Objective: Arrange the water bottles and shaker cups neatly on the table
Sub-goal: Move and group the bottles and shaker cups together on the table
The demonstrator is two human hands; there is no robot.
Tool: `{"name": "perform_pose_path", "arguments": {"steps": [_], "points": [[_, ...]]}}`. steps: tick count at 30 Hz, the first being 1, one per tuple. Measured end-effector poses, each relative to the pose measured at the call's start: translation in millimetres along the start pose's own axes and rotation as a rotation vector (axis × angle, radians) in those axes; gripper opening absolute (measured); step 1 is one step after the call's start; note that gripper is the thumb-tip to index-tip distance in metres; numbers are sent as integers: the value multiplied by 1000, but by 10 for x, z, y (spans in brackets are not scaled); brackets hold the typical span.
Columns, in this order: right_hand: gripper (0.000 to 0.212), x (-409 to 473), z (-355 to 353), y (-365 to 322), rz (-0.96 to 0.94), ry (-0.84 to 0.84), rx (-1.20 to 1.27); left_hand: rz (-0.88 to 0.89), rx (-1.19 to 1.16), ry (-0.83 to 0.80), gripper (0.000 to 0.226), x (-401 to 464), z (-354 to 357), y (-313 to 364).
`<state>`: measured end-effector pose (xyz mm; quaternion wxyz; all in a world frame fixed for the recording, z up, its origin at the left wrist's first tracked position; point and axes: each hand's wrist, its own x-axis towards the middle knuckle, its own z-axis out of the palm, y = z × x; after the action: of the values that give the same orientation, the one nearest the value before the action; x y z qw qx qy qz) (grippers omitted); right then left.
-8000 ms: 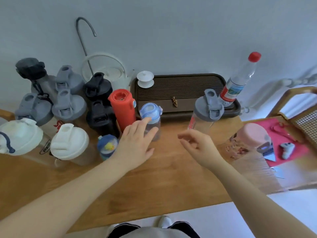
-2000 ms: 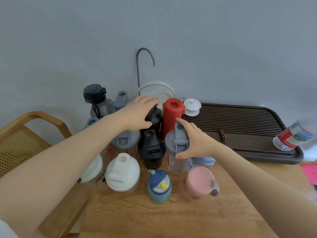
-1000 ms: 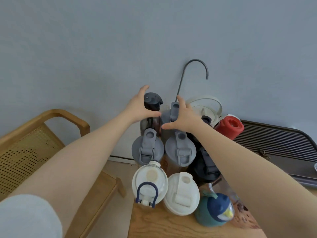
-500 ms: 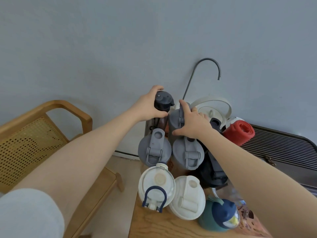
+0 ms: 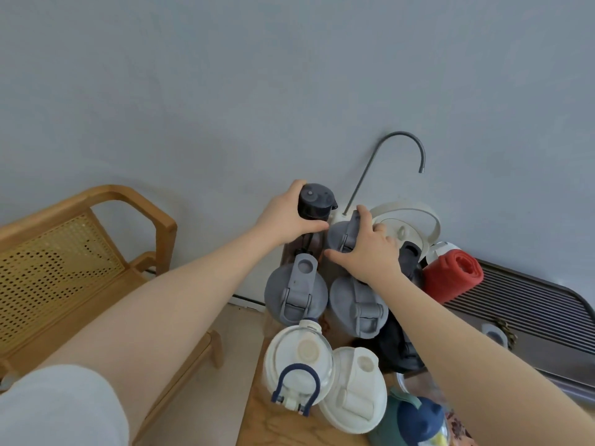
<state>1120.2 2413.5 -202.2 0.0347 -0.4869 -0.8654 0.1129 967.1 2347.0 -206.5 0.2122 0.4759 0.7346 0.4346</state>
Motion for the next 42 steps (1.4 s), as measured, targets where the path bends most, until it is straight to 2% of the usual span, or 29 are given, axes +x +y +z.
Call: {"name": "perform_pose_path", "arguments": {"steps": [3,8,13,17,25,27,30,32,34,36,39,42], "points": [[101,5,5,6,-7,-5,-2,4,-24,-33,64,-2,-44,32],[95,23,-146,97,-10,-143,42,32,4,-56,63,11,-49,62],[80,-39,-159,95,-62,-61,160,36,26,-21,63,16,-31,64],[74,-24,-122,71,-52,-27,186,-6,63,-56,80,17,-57,82],[92,-11,-131,223,-65,-113,86,-94,-43,-72,95,-83,-2,50],[85,-89,-204,303,-102,-43,96,-119,-80,-71,100,-102,22,52],[55,-246,-382,541,-151,216,130,-143,-129,-72,104,-127,53,53],[44,-308,-476,776,-96,322,66,-149,-135,-60,105,-139,79,53],[46,-350,-524,1016,65,277,29,-148,-119,-35,104,-148,113,50],[54,-393,-509,1207,190,163,77,-149,-106,-10,102,-166,148,48],[67,-434,-422,1374,162,12,118,-147,-117,8,101,-219,183,44],[67,-453,-383,1409,141,37,152,-174,-112,1,103,-269,181,15]]}}
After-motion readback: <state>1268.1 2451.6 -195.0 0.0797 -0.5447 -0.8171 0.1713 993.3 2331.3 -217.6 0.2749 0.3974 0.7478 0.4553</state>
